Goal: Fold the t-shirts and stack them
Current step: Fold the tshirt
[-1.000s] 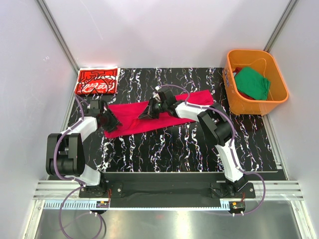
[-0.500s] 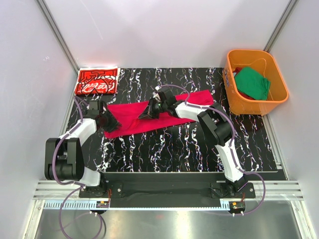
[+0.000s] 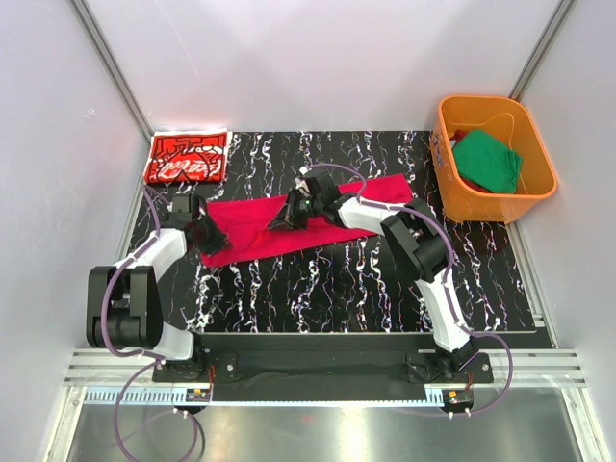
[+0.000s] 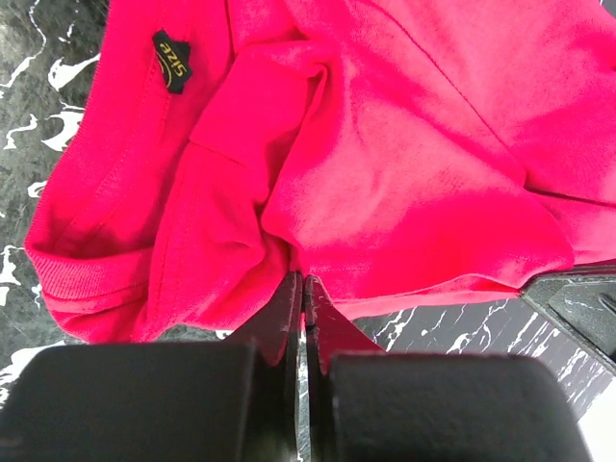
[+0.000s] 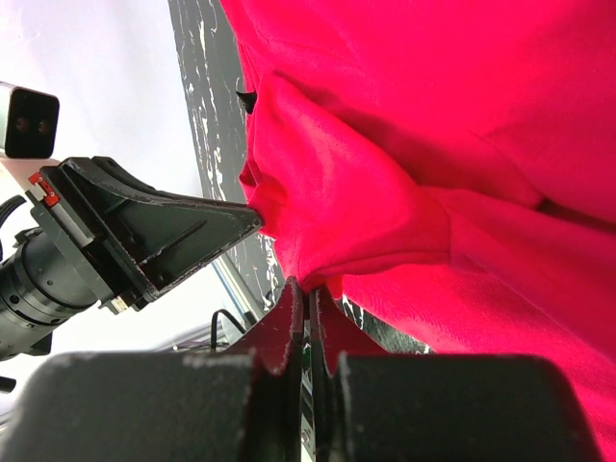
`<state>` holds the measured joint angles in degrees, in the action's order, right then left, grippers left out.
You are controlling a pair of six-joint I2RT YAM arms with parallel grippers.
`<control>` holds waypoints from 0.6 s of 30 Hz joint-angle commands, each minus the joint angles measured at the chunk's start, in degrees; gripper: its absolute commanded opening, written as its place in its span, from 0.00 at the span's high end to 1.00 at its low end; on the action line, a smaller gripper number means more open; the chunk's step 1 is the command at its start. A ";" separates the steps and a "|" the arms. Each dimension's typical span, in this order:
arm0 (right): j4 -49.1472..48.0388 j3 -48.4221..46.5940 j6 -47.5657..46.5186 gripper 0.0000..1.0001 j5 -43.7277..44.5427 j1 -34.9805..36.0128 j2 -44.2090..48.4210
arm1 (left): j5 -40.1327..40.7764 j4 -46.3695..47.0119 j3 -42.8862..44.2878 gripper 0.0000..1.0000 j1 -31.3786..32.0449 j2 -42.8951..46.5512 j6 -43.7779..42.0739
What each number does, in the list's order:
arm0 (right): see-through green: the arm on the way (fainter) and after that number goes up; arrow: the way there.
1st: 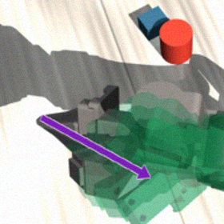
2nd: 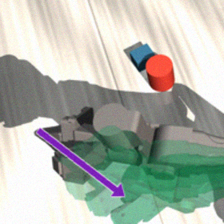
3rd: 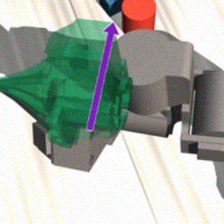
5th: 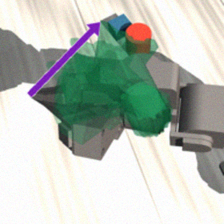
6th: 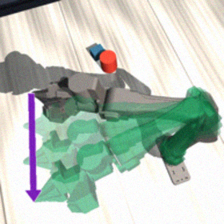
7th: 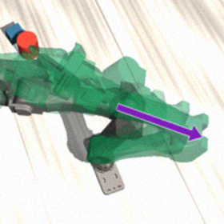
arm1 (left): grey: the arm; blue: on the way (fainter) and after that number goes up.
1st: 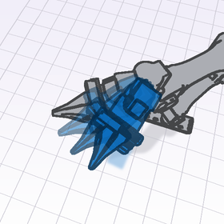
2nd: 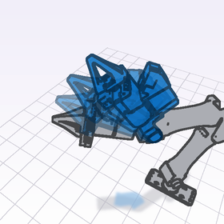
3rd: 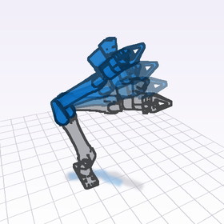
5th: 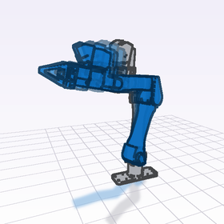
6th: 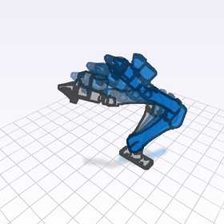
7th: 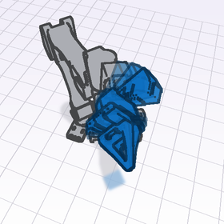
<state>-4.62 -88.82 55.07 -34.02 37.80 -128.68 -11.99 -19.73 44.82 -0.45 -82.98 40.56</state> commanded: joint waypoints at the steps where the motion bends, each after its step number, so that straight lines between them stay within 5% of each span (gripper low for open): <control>1: -0.04 -3.20 -0.84 1.00 -0.35 -0.18 -0.43 | 1.79 0.66 2.37 1.00 0.18 0.80 -0.04; 18: 4.27 -16.82 -3.30 1.00 -2.97 -5.02 -9.30 | 1.00 0.65 21.27 1.00 0.18 -13.34 -2.32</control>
<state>-1.69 -101.16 53.60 -34.50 33.67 -135.39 -9.32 -20.36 63.29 -0.45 -93.82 39.00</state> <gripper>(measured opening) 0.020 0.012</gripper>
